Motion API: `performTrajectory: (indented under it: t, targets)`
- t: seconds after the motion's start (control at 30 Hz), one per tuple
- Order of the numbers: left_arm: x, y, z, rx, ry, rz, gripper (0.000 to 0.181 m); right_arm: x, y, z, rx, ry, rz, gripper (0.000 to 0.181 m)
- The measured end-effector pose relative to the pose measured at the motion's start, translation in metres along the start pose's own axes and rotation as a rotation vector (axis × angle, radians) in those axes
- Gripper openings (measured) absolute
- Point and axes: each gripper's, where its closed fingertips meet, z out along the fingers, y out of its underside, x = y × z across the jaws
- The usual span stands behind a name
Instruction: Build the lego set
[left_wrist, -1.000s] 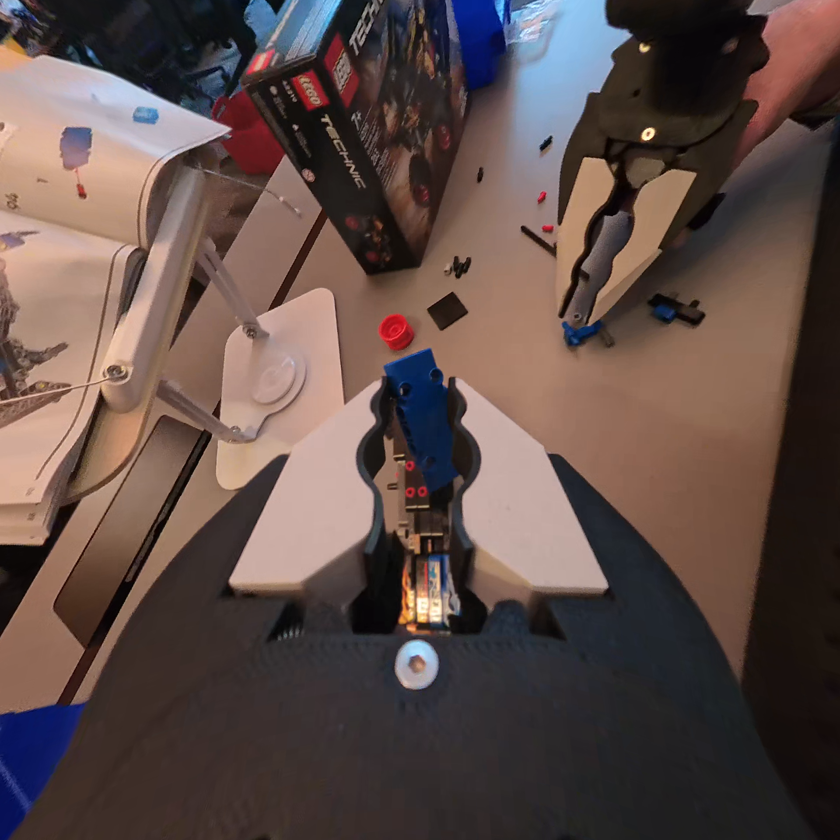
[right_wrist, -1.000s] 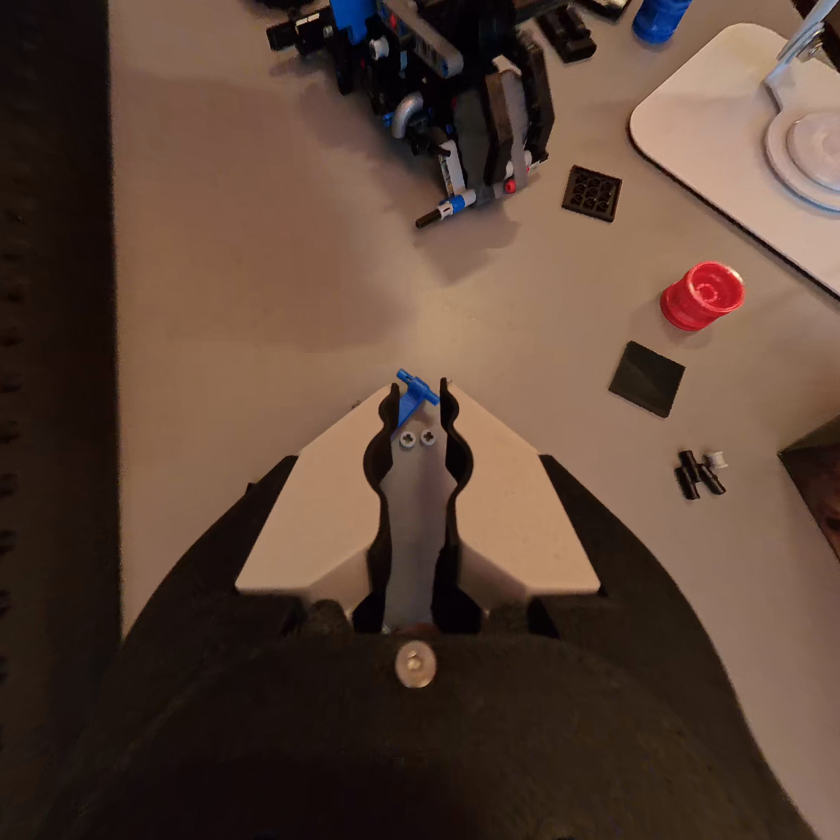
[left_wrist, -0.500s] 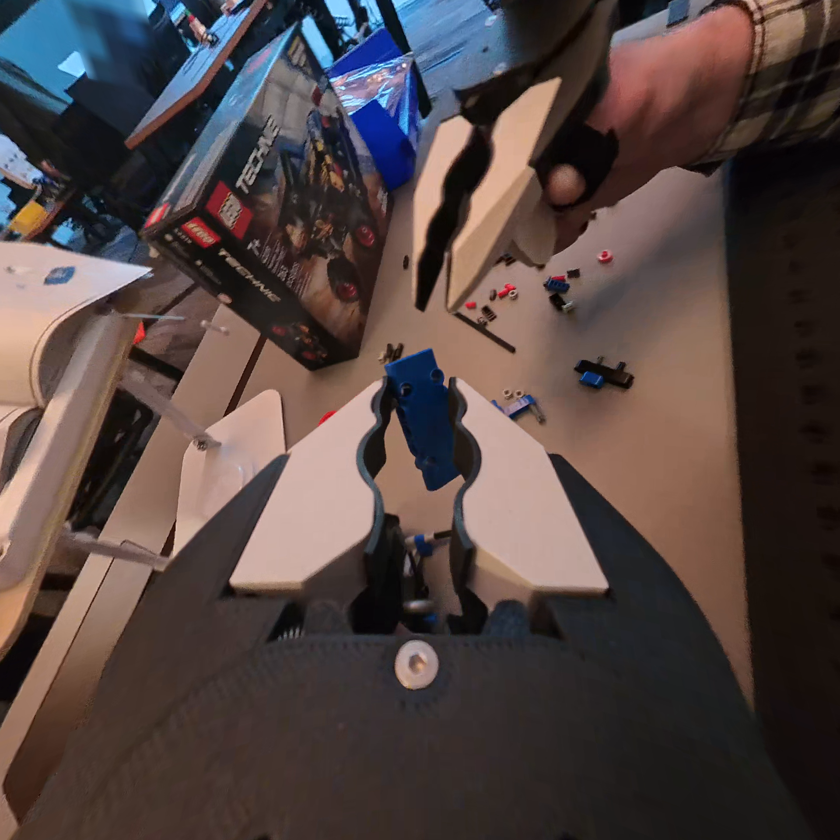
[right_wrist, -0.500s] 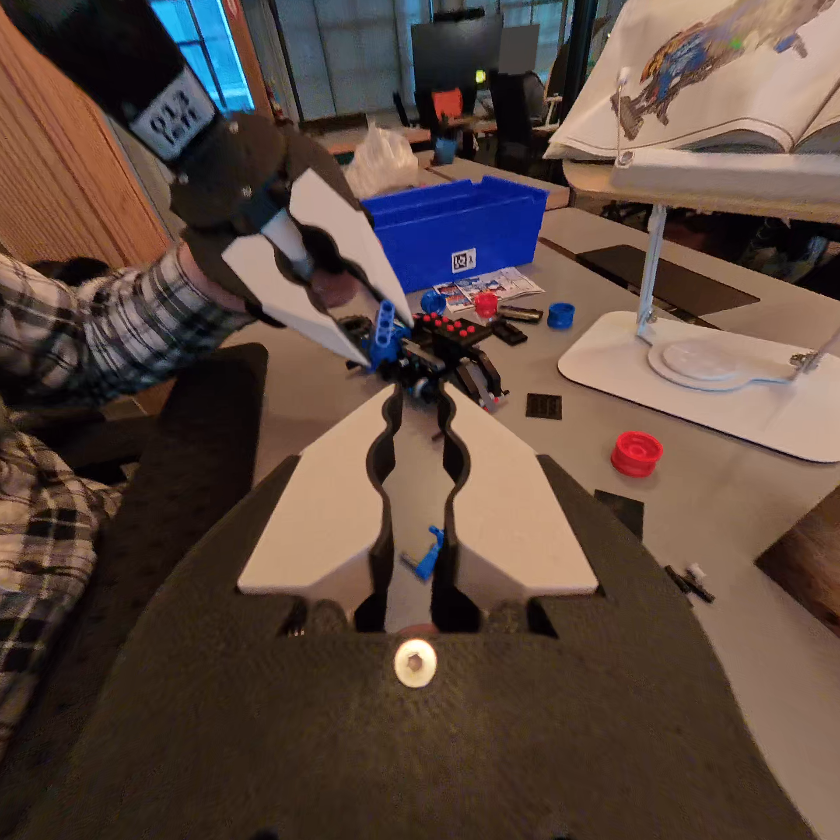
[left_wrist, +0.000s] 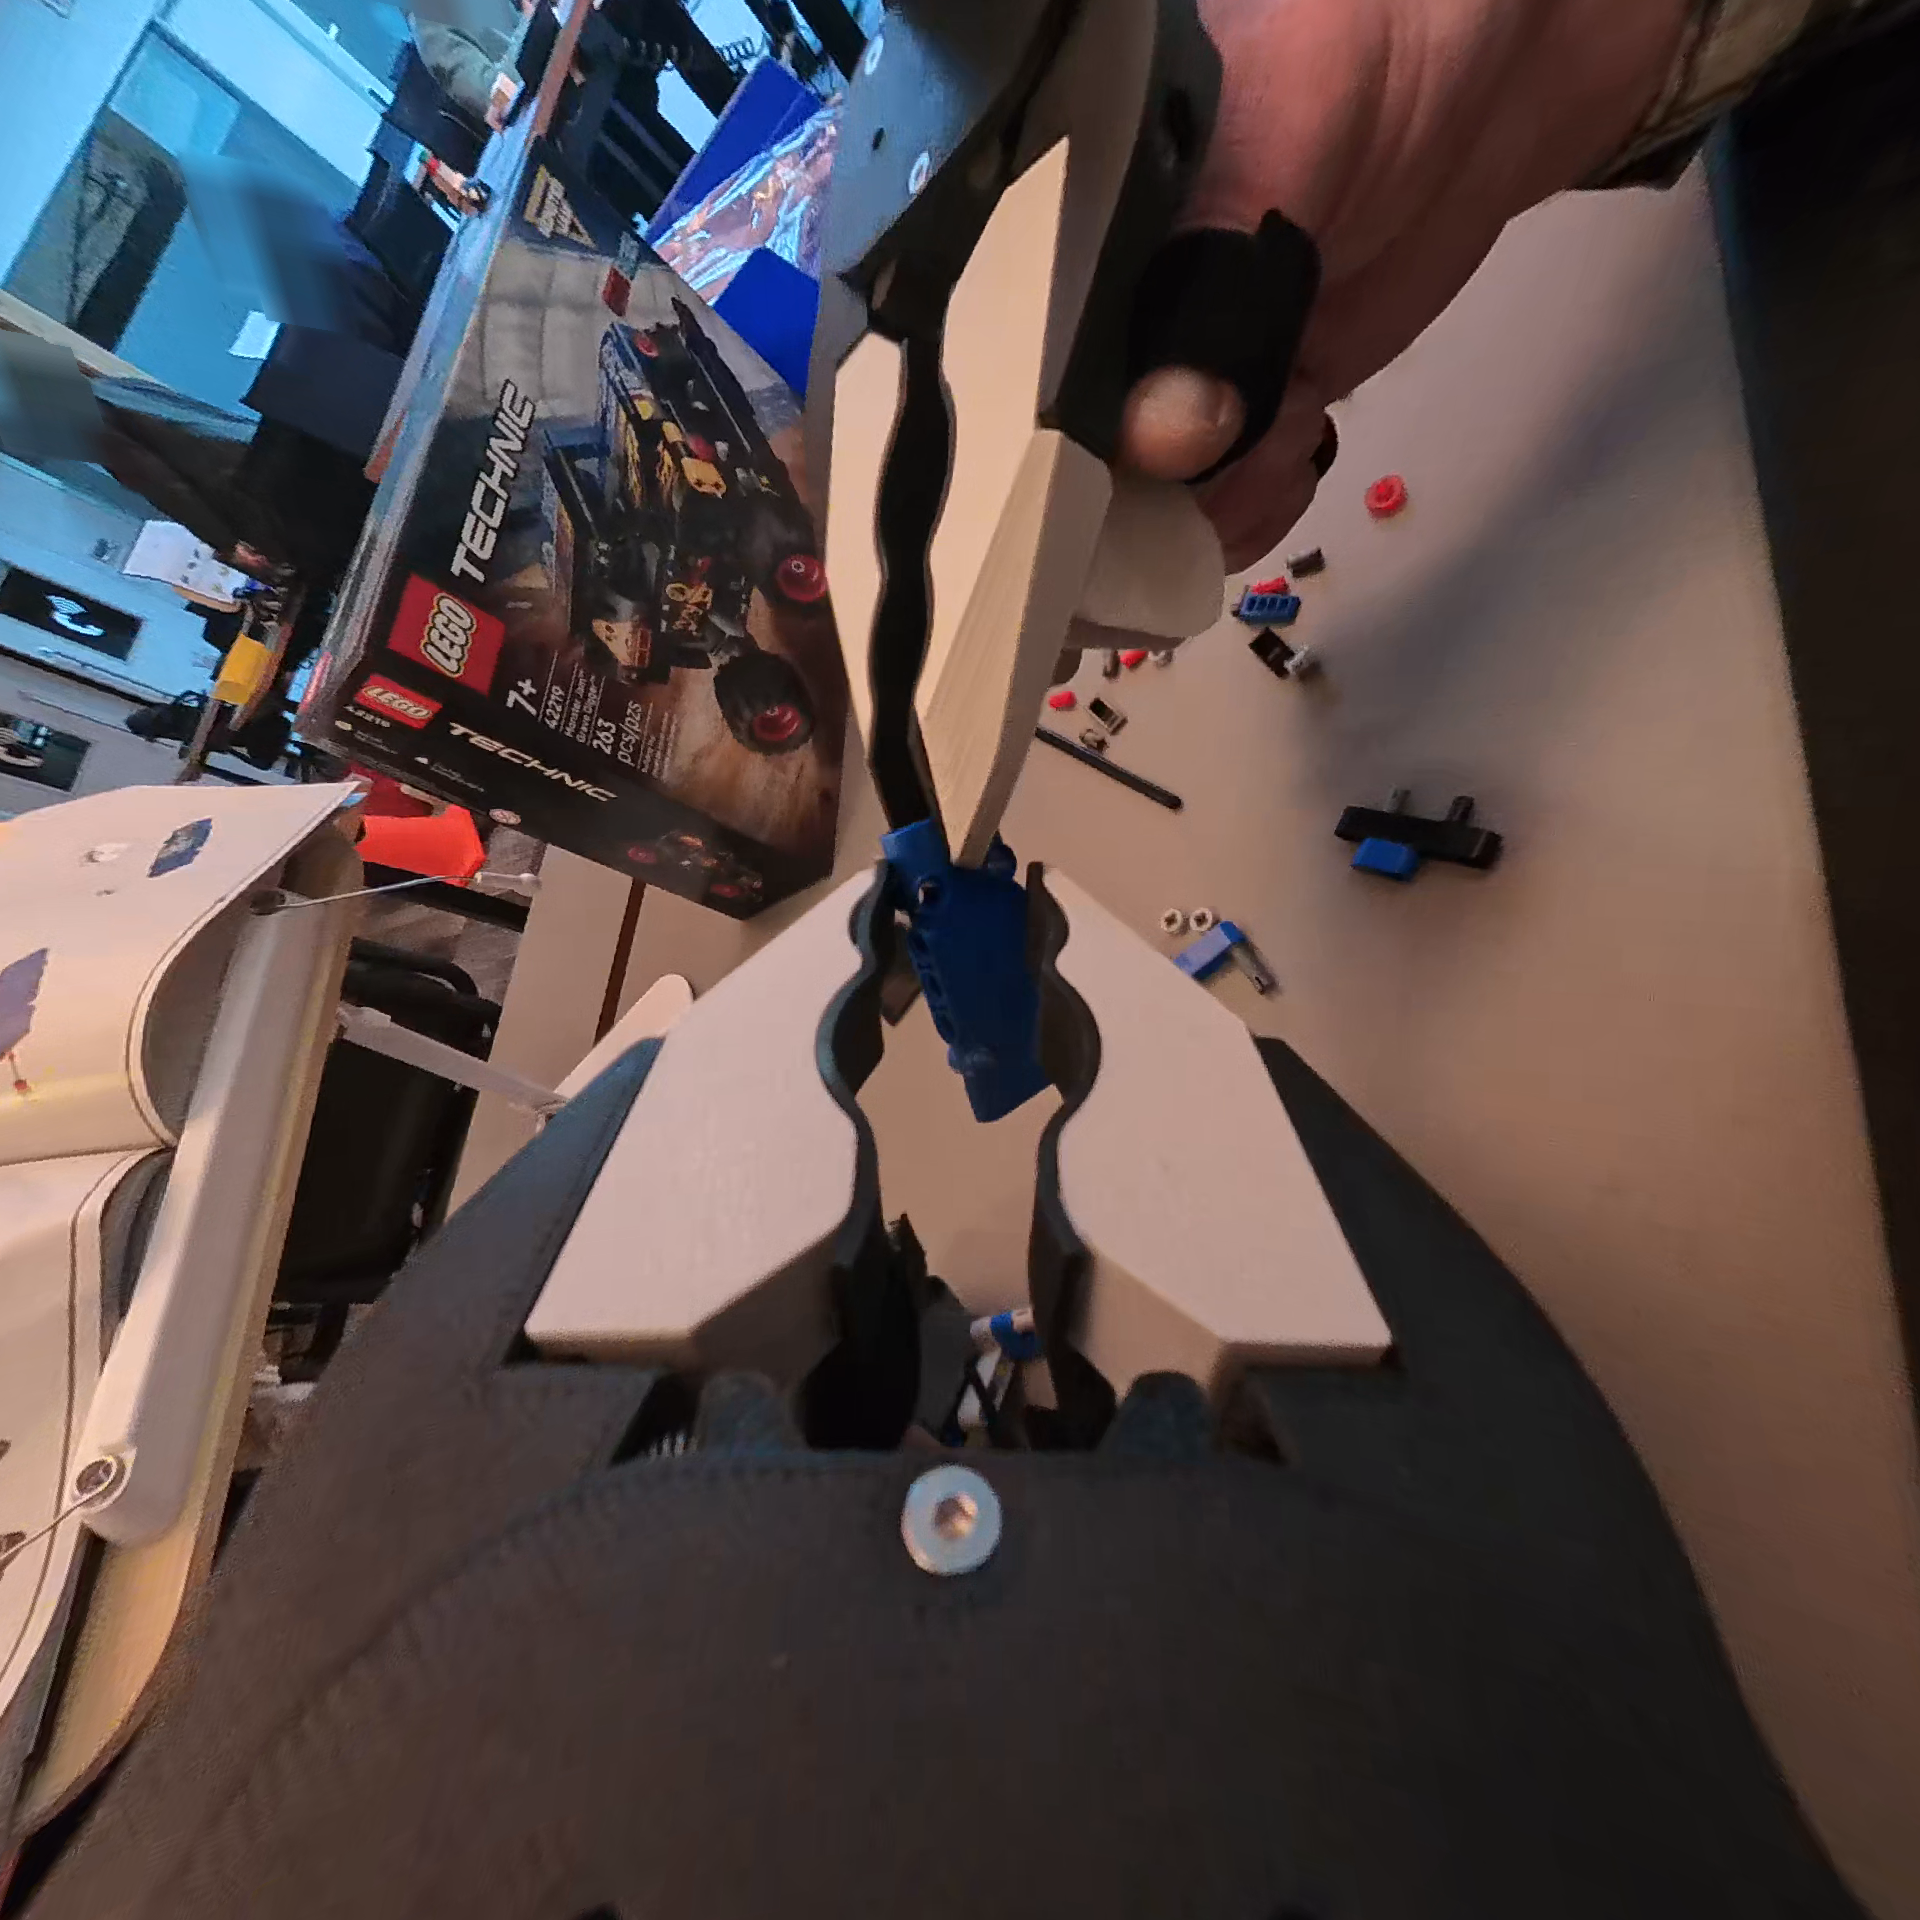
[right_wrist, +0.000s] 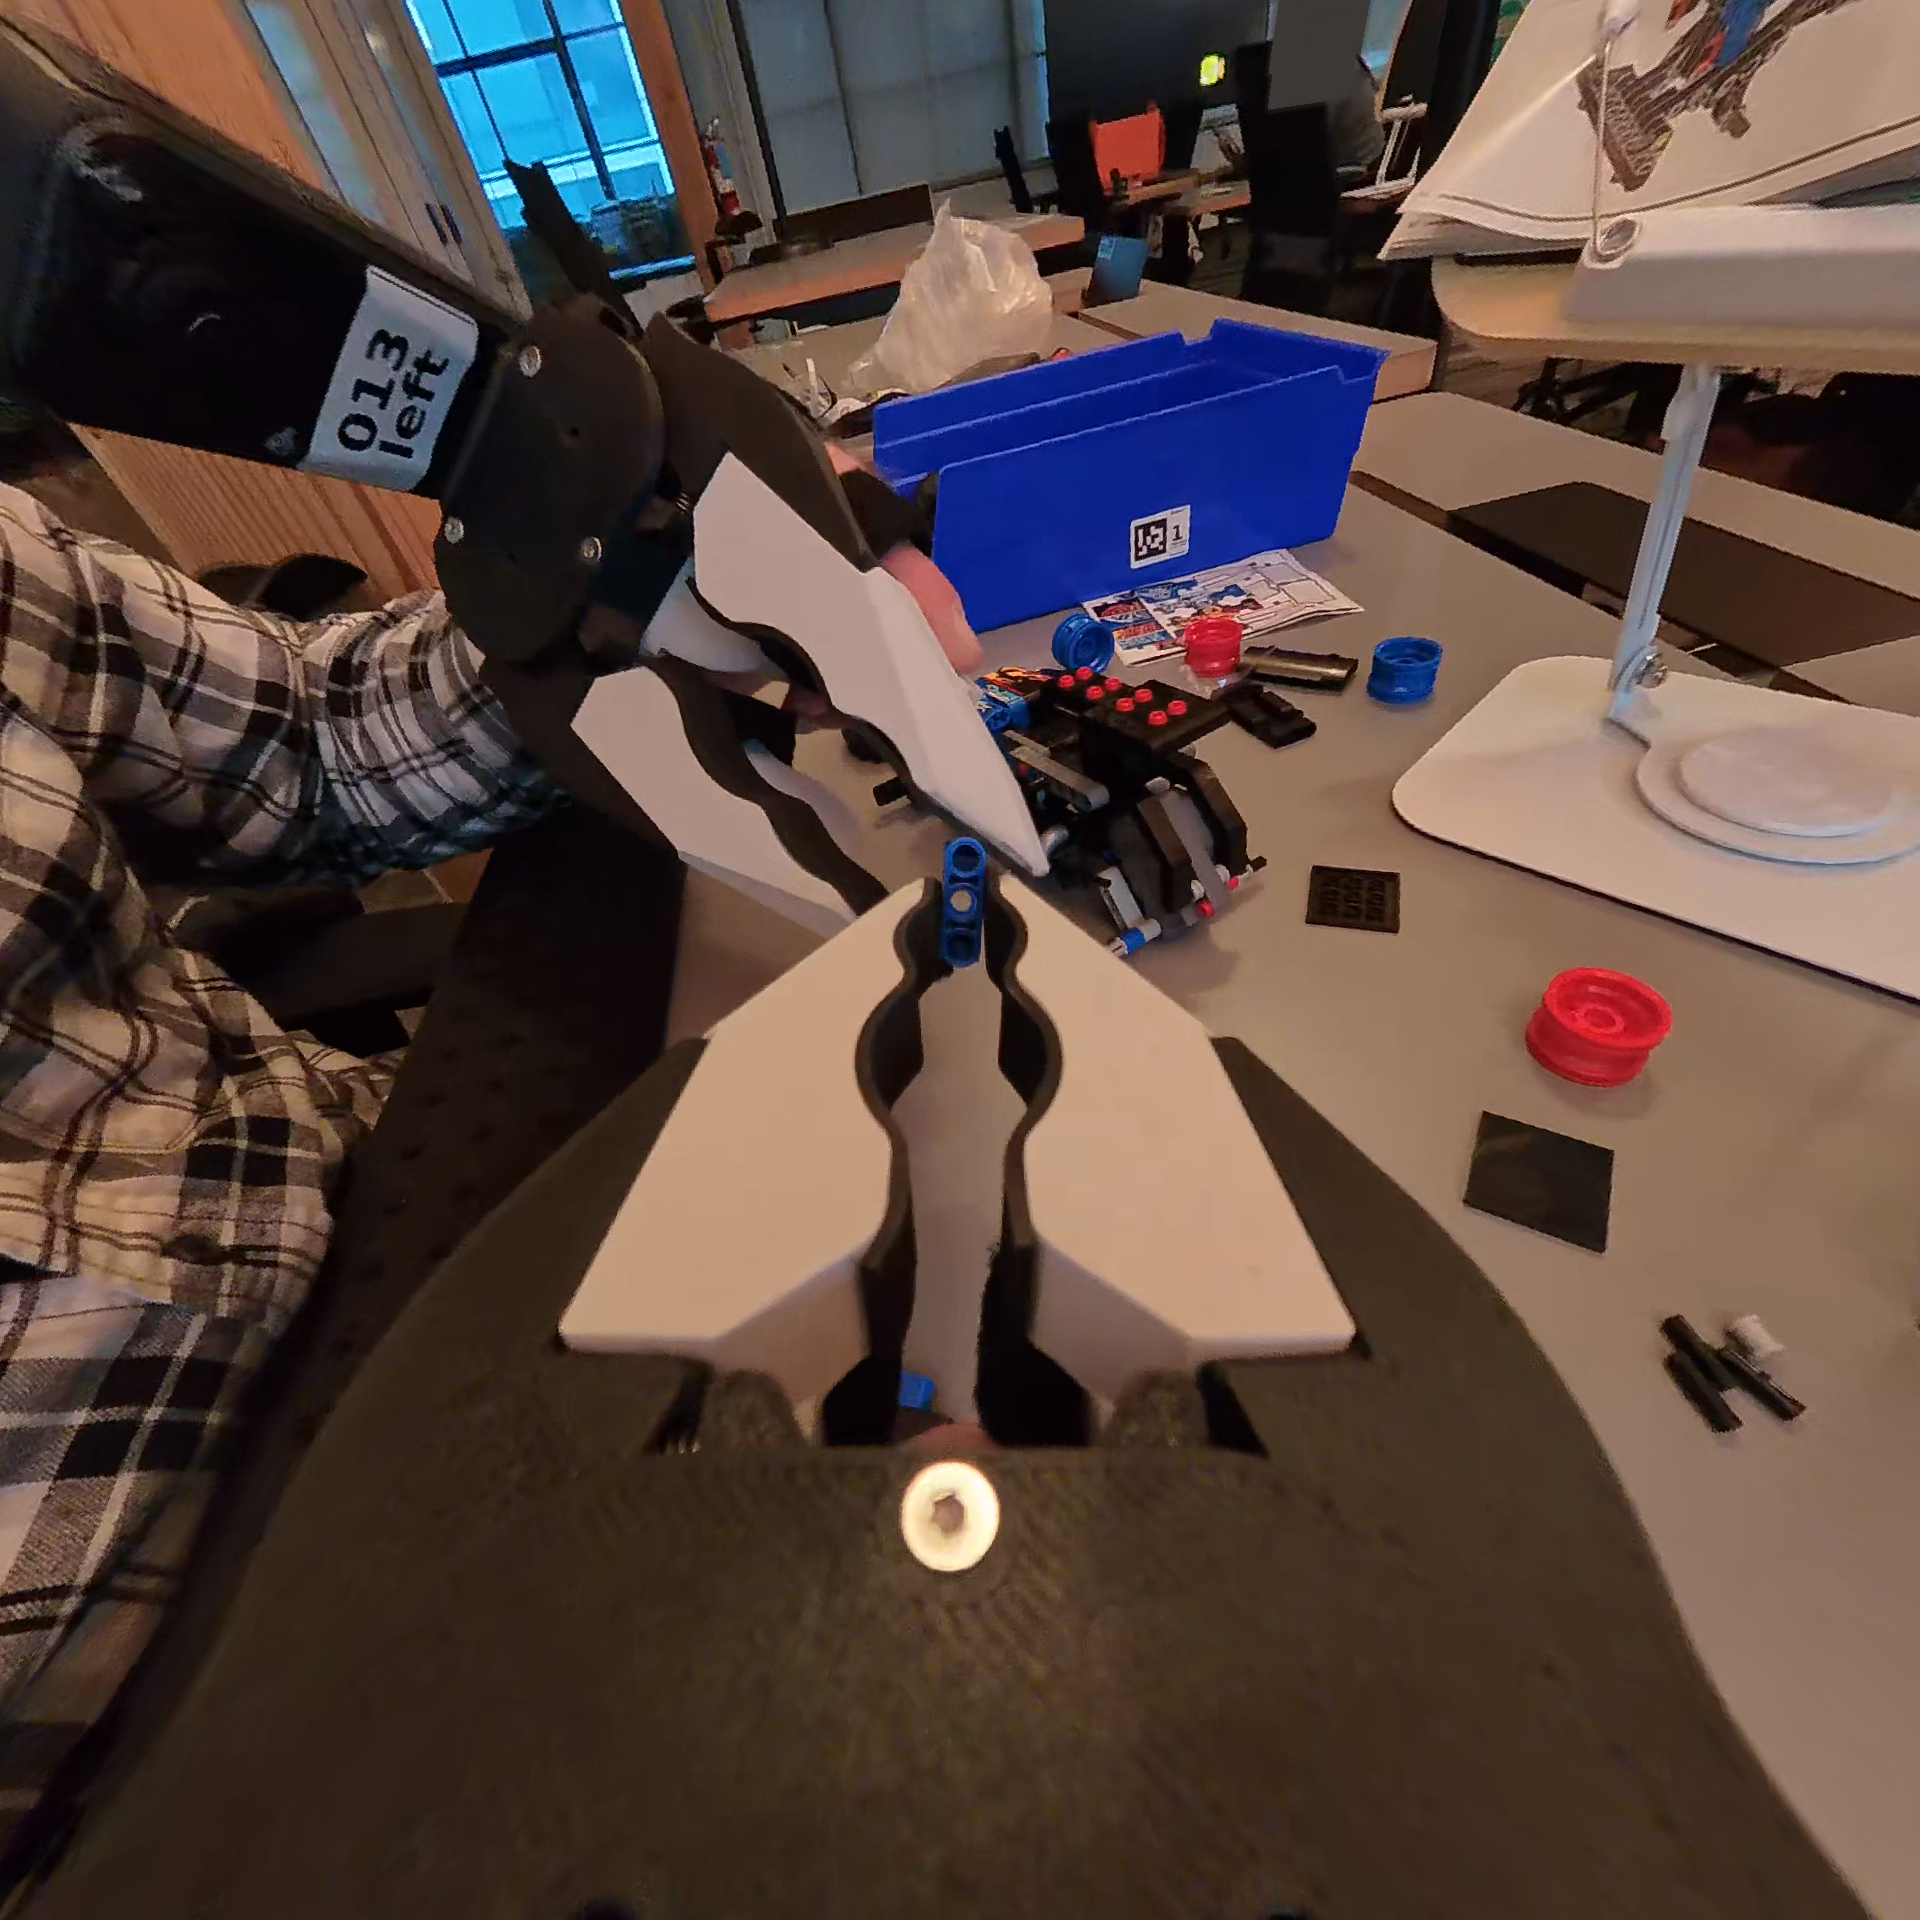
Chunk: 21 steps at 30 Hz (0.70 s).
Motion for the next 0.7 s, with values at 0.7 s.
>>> performTrajectory:
  t: [0.7]
  targets:
    - [-0.026, 0.003, 0.007, -0.017, -0.334, 0.077, 0.024, 0.016, -0.014, -0.006, 0.127, 0.050, 0.171, 0.005]
